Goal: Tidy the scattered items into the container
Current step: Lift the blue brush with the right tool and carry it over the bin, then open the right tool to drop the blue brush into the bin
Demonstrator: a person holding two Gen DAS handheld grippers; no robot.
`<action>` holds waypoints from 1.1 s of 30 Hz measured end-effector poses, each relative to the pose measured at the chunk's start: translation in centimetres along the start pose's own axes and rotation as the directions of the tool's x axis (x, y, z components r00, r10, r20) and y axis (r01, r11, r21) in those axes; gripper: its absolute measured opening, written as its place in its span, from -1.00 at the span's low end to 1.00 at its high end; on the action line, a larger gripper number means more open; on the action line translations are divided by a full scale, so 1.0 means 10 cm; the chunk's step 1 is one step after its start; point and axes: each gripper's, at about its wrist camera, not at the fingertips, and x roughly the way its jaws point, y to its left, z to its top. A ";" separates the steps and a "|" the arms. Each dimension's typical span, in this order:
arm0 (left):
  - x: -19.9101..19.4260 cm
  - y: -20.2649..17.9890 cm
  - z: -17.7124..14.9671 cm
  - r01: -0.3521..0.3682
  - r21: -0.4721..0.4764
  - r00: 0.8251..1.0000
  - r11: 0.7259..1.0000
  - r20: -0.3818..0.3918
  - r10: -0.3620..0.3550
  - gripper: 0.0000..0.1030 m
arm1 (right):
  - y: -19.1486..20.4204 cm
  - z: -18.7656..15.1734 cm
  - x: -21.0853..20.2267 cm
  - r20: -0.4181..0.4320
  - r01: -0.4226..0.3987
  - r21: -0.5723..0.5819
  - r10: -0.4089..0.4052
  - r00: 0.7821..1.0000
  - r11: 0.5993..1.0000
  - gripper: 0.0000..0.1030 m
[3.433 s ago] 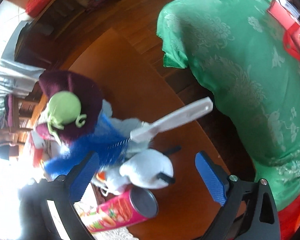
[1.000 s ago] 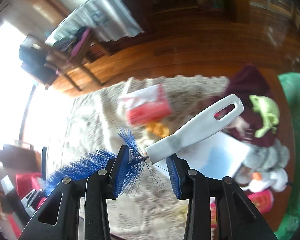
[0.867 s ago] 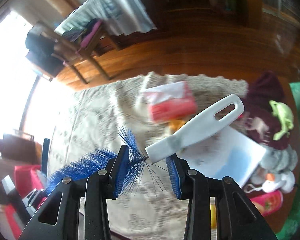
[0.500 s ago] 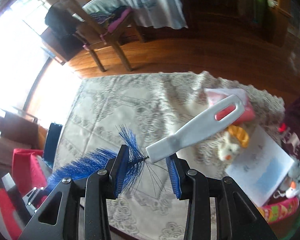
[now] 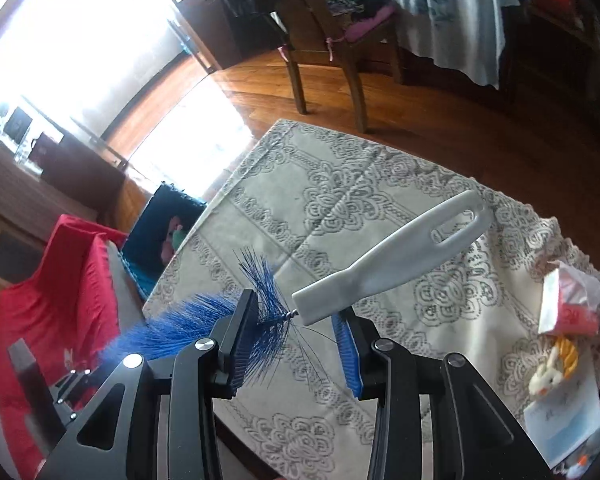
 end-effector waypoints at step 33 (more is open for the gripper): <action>1.23 2.62 0.90 -0.082 -0.150 0.996 0.985 -0.035 0.078 -0.39 | 2.62 0.90 1.99 -0.093 -0.147 -0.190 0.131 0.987 0.971 -0.28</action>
